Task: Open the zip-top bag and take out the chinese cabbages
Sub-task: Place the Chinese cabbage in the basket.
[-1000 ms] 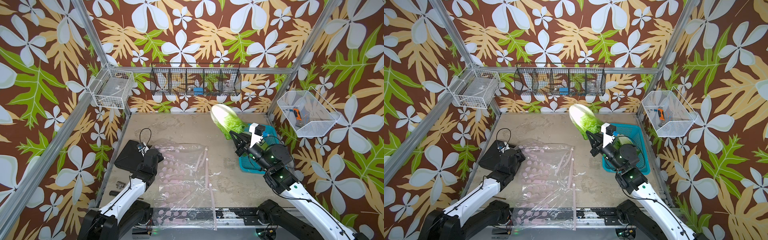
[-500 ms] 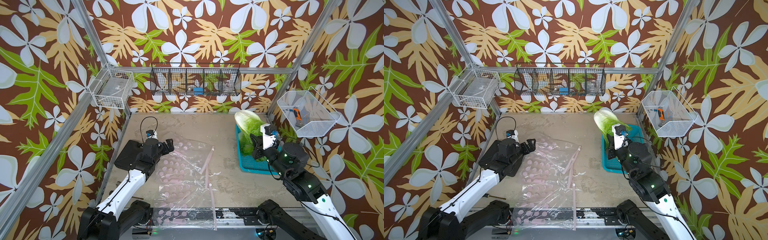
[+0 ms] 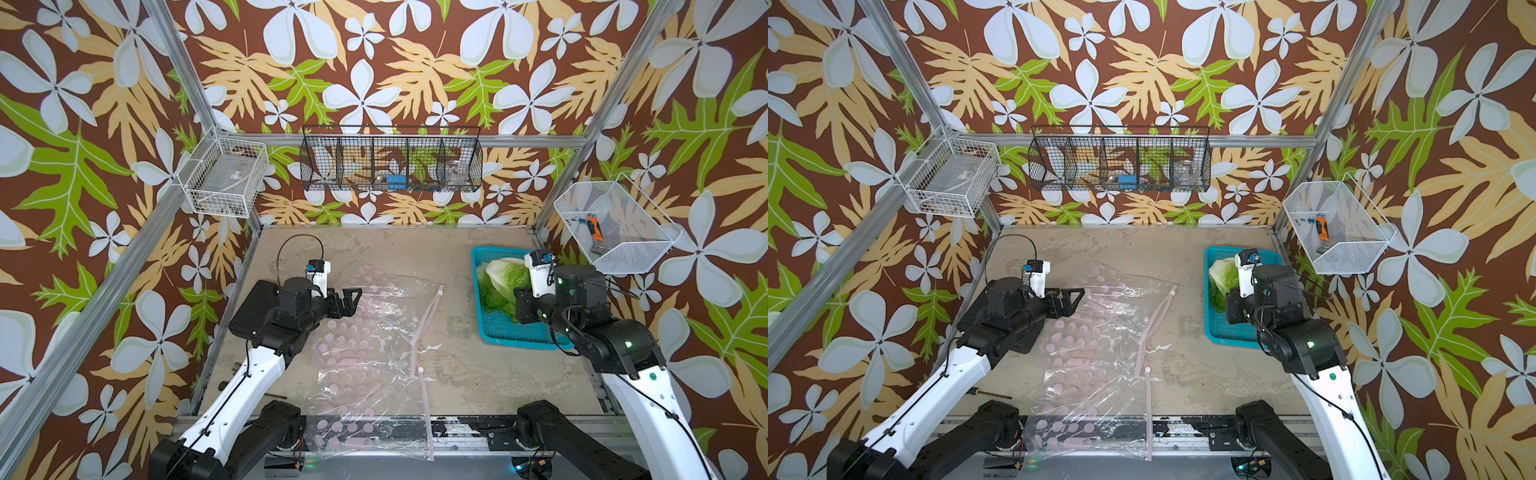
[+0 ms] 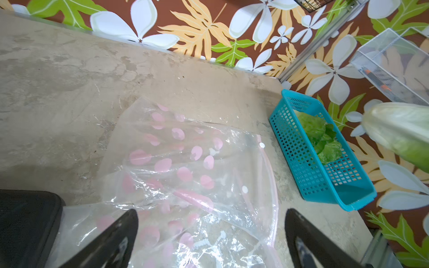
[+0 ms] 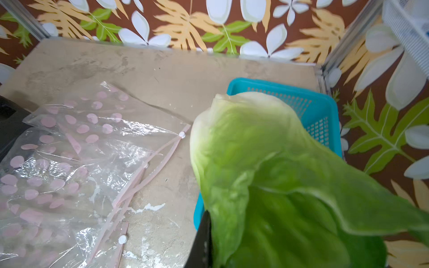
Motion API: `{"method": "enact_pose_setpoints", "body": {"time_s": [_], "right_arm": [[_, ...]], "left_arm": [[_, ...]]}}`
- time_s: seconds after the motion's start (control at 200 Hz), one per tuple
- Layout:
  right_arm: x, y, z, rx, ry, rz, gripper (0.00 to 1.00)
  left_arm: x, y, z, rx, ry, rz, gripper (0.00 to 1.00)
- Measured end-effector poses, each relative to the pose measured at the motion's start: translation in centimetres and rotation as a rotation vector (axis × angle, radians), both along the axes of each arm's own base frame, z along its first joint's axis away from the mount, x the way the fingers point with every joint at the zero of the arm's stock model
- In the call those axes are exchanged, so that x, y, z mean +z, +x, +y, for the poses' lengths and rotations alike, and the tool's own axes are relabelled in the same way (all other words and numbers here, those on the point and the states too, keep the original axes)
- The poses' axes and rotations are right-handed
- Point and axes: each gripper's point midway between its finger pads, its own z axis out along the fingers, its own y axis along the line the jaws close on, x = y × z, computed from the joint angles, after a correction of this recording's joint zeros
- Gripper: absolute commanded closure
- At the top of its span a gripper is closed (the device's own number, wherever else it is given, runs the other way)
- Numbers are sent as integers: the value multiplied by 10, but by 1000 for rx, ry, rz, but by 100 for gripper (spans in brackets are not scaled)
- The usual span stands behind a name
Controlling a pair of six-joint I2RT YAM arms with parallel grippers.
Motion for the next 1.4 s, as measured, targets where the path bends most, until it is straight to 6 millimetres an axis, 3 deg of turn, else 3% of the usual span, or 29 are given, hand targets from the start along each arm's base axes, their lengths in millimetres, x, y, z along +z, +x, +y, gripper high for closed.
{"method": "enact_pose_setpoints", "body": {"time_s": [0.115, 0.295, 0.48, 0.716, 0.791, 0.831, 0.856, 0.966, 0.991, 1.046, 1.161, 1.221, 1.271, 1.346, 1.401], "right_arm": [[-45, -8, -7, -23, 59, 176, 100], [-63, -19, -5, -21, 118, 261, 100], [-93, -27, 3, -39, 214, 347, 100], [-128, -8, -12, -99, 279, 393, 100], [-132, 1, -13, -85, 282, 386, 79], [-134, 7, -16, -92, 290, 378, 52], [-136, 11, -19, -103, 299, 372, 43], [-144, 27, -45, -186, 313, 350, 30], [-144, 30, -49, -200, 305, 342, 22], [-140, 36, -55, -215, 286, 322, 19], [-110, 46, -76, -272, 196, 226, 19], [-88, 51, -86, -296, 148, 157, 25], [-73, 51, -90, -309, 127, 105, 37], [-59, 49, -90, -308, 124, 46, 67], [-57, 47, -86, -303, 147, 16, 79]], "left_arm": [[1, -10, -8, -56, -33, -3, 0], [8, -23, -27, -152, -67, -18, 0], [10, -25, -28, -162, -74, -25, 0], [6, -27, -29, -158, -91, -15, 0], [8, -26, -29, -158, -93, -21, 0], [9, -26, -29, -158, -94, -25, 0], [9, -26, -29, -158, -96, -27, 0], [10, -25, -30, -158, -98, -32, 0], [9, -24, -30, -158, -98, -31, 0], [8, -24, -30, -158, -97, -28, 0], [5, -23, -30, -158, -95, -18, 0], [3, -22, -30, -157, -93, -12, 0], [1, -22, -31, -157, -92, -6, 0], [-2, -21, -31, -156, -89, 4, 0], [-4, -20, -31, -156, -88, 11, 0]]}}
